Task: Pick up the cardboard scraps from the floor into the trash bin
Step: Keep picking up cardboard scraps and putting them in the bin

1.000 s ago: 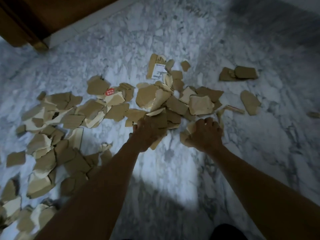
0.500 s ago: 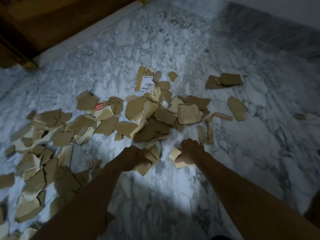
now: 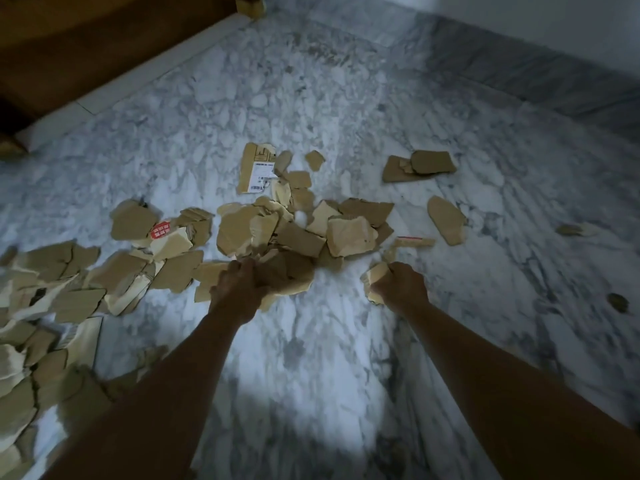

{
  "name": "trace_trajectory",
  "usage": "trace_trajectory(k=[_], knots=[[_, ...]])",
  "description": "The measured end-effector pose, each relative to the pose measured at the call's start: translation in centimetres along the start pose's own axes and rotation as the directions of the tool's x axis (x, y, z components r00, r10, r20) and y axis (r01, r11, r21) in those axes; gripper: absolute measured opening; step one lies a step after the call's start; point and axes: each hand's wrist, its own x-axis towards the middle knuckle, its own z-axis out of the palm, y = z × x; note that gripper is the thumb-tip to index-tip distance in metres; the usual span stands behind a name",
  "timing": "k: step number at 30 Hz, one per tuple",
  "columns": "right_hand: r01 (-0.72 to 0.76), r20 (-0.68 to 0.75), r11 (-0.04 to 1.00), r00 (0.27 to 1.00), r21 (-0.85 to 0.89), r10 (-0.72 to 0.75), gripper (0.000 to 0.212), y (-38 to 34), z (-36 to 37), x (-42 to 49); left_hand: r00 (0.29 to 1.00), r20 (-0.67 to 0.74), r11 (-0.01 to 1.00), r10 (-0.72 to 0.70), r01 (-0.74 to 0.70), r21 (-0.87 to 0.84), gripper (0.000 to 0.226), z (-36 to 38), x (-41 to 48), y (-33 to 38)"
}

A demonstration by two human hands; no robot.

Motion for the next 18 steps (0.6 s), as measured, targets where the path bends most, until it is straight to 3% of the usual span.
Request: trace_trajectory(k=[3,6,9,11,13,18], knots=[[-0.004,-0.01,0.995,1.0,0.1,0.005,0.06,0.0,0.2,-0.2,0.998,-0.06,0.974,-0.016,0.001,-0.229,0.051,-0.2,-0.9,0.1],[0.058,0.149,0.997,0.988,-0.051,-0.05,0.056,-0.4,-1.0,-0.3,0.998,0.064,0.903,-0.029,0.053,-0.427,0.06,-1.4,-1.0,-1.1],[0.191,0.359,0.965,0.926,-0.177,-0.118,0.061,-2.3,-2.9,-1.3,0.971,0.204,0.909,0.124,-0.028,-0.417,0.066,-2.8,-1.3,-3.0],[0.368,0.43,0.901,0.869,-0.229,-0.246,0.054,-4.8,-3.6,-1.9,0.957,0.252,0.919,0.144,-0.035,-0.392,0.045,-3.8,-1.5,-4.1],[0.488,0.43,0.84,0.828,-0.239,-0.359,0.044,-8.0,-3.7,-2.1,0.965,0.23,0.922,0.125,-0.027,-0.387,0.03,-4.7,-2.0,-4.9],[0.645,0.356,0.699,0.76,-0.308,-0.544,0.028,-15.6,-1.0,-0.9,0.961,0.269,0.946,0.06,0.032,-0.324,0.031,-5.6,-2.7,-7.4]])
